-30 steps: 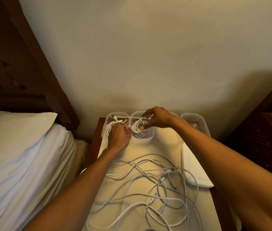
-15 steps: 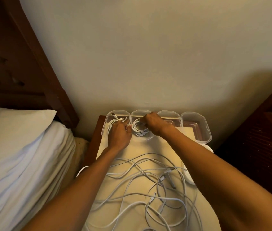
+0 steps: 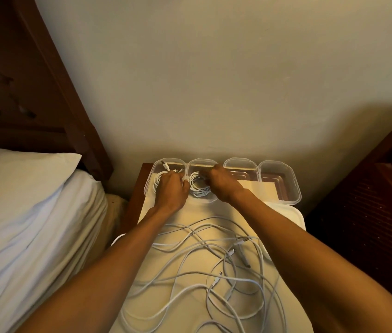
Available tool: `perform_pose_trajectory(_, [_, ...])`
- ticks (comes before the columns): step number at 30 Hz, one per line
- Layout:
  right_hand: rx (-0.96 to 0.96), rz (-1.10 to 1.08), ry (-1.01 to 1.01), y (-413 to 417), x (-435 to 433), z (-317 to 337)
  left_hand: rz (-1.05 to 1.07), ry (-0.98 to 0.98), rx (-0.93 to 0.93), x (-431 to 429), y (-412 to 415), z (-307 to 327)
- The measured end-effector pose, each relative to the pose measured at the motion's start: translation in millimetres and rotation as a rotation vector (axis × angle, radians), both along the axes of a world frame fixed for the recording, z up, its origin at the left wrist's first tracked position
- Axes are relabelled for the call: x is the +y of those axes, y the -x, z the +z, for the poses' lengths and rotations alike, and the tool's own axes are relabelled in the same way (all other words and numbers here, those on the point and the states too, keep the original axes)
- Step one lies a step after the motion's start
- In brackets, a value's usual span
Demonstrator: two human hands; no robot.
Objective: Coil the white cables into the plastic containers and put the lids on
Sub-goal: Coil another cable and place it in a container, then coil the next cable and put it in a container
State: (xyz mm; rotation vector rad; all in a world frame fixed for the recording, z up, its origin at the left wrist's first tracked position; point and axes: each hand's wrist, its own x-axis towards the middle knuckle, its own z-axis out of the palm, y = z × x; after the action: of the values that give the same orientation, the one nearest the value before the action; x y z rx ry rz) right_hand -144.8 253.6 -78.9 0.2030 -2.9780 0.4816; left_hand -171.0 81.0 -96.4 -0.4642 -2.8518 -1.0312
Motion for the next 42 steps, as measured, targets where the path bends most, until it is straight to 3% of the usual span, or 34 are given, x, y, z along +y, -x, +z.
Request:
perform_pose_trajectory(4, [0.024,0.004,-0.031,-7,3,-6,-0.014,-0.021,-0.006,-1,-1,1])
perform_pose_trajectory(10, [-0.011,0.042,0.198,-7,-1,-2,-0.015,-0.109,-0.033,1,2,7])
perform_pose_trajectory(15, [-0.023,0.028,0.073,2,1,-8,0.020,-0.071,-0.039,4,1,8])
perform_pose_trajectory(19, [0.086,-0.015,-0.077,4,1,-5,0.041,-0.040,-0.063,5,7,8])
perform_pose_trajectory(24, [0.047,-0.006,-0.005,13,-4,-4,0.048,-0.009,-0.060,7,9,13])
perform_pose_trajectory(32, [0.171,0.026,-0.072,1,0,11,0.025,-0.002,-0.008,0,5,29])
perform_pose_trajectory(38, [0.237,0.027,0.111,-36,-12,41,-0.144,-0.069,0.164,-24,-37,77])
perform_pose_trajectory(42, [0.214,0.039,0.343,-86,-25,61,-0.289,-0.117,0.098,-47,-84,95])
